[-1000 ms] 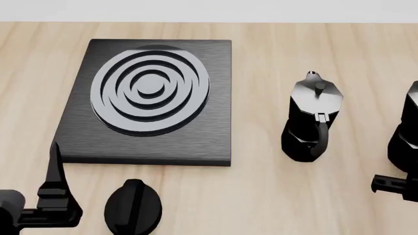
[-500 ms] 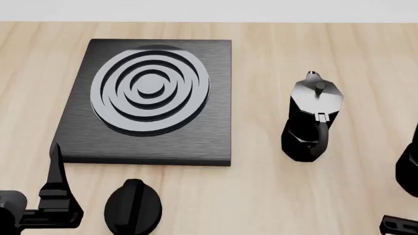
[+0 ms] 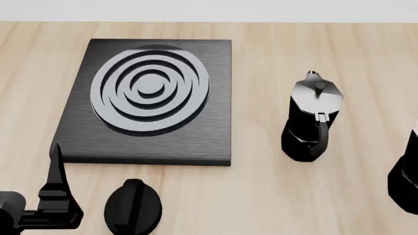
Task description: Put the right moka pot on the stove.
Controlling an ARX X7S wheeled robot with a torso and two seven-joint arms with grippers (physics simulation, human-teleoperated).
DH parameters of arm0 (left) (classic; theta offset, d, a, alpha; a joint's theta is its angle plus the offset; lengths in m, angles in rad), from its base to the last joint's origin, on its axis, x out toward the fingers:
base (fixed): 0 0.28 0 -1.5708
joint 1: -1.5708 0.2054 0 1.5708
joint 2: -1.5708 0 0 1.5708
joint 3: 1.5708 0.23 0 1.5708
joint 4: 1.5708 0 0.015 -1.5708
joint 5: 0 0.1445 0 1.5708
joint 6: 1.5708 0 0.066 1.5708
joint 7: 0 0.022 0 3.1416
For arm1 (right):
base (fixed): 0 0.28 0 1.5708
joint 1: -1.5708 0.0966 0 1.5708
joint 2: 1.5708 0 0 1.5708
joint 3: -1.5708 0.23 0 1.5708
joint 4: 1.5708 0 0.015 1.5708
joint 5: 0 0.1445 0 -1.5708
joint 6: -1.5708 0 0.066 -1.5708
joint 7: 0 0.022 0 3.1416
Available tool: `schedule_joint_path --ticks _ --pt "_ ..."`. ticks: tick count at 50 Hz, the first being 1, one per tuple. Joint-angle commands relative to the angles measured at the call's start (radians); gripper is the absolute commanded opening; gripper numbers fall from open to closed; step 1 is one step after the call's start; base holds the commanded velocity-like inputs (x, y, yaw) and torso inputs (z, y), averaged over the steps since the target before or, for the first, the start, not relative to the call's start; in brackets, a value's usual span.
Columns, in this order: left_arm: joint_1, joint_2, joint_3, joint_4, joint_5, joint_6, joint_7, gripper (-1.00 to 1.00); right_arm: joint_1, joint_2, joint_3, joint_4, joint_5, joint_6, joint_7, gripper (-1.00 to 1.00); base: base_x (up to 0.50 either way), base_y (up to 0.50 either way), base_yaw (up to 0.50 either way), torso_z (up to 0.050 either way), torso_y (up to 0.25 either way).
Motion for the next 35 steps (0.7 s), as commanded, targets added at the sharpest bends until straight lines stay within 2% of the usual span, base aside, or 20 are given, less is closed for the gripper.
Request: schedule_joint_path --ticks 1,19,35 --pt "0.001 -0.002 -0.001 0.001 -0.006 0.002 -0.001 1.0 -0.059 -0.008 0.024 -0.099 -0.031 -0.017 0.001 -1.0 0.0 0.0 0.0 0.0 0.0" --pt "-0.001 -0.004 0.002 -0.008 -0.01 0.004 -0.001 1.0 -0.057 -0.03 -0.065 -0.15 -0.062 -0.048 -0.028 -1.0 0.0 0.0 0.0 0.0 0.001" --pt "-0.006 -0.006 0.005 -0.009 -0.015 0.003 -0.003 1.0 0.002 -0.015 -0.176 -0.194 -0.087 -0.009 -0.035 -1.0 0.0 0.0 0.0 0.0 0.001"
